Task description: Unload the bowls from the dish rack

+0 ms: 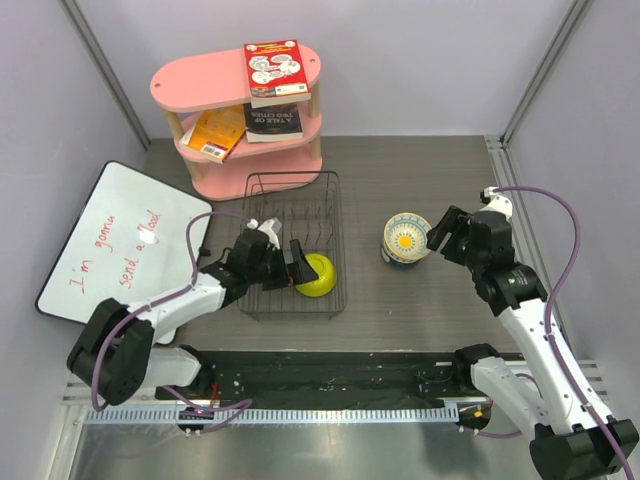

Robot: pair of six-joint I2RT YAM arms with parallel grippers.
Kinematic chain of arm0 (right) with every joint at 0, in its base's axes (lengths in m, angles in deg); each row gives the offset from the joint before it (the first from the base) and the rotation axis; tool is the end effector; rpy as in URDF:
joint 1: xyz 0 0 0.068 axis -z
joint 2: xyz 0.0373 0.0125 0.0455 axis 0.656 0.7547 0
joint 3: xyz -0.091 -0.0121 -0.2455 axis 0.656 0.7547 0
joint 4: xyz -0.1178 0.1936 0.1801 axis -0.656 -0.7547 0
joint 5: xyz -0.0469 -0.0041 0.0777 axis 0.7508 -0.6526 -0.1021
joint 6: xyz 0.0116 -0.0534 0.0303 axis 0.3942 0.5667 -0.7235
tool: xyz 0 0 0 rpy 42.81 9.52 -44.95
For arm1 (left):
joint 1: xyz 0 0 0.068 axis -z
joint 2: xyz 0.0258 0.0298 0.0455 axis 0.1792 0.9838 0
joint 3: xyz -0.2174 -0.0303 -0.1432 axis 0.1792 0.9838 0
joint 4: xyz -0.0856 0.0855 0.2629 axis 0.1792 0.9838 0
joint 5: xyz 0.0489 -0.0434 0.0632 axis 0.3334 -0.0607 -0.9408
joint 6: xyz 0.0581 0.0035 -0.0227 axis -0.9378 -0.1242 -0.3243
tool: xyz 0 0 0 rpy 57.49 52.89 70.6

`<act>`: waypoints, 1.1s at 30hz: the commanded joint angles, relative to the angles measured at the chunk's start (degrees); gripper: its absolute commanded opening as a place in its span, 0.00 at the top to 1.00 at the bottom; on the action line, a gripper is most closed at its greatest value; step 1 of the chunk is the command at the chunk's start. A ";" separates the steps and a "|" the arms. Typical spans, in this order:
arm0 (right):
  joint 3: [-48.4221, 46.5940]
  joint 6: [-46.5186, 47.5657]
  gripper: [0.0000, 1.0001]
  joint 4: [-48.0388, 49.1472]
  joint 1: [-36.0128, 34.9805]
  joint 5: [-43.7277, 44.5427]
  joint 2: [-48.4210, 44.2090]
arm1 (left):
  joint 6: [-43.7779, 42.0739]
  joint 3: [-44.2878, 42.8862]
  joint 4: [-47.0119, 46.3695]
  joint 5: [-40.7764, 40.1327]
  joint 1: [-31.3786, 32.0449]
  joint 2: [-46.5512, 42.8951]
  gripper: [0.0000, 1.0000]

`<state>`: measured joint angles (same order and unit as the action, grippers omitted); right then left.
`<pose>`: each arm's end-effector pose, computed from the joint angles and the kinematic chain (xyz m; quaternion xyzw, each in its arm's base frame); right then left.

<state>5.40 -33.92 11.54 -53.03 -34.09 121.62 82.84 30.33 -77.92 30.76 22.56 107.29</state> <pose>0.2166 0.0384 0.2950 0.1640 0.8543 0.1034 0.4823 0.2359 -0.1660 0.1509 -0.0388 0.8999 -0.3479 0.2601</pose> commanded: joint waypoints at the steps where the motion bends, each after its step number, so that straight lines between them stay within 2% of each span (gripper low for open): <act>1: 0.03 0.52 0.27 1.75 -0.01 0.06 -0.43 | 3.12 -0.87 -6.39 1.93 -0.98 2.35 0.00; 13: 0.47 0.61 0.27 1.75 -0.01 -0.03 0.19 | 5.76 1.06 -10.53 3.78 -2.21 0.77 0.00; 22: 0.64 0.78 0.27 1.84 0.08 0.15 0.01 | 5.93 0.53 -10.62 4.92 -2.65 5.86 0.00; 33: 0.73 0.87 0.27 1.84 0.08 -0.12 0.45 | 6.55 0.80 -9.57 2.64 -2.65 9.73 0.00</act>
<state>6.38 -33.83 11.57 -53.03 -34.09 121.90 89.40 30.86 -88.23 34.89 20.24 115.44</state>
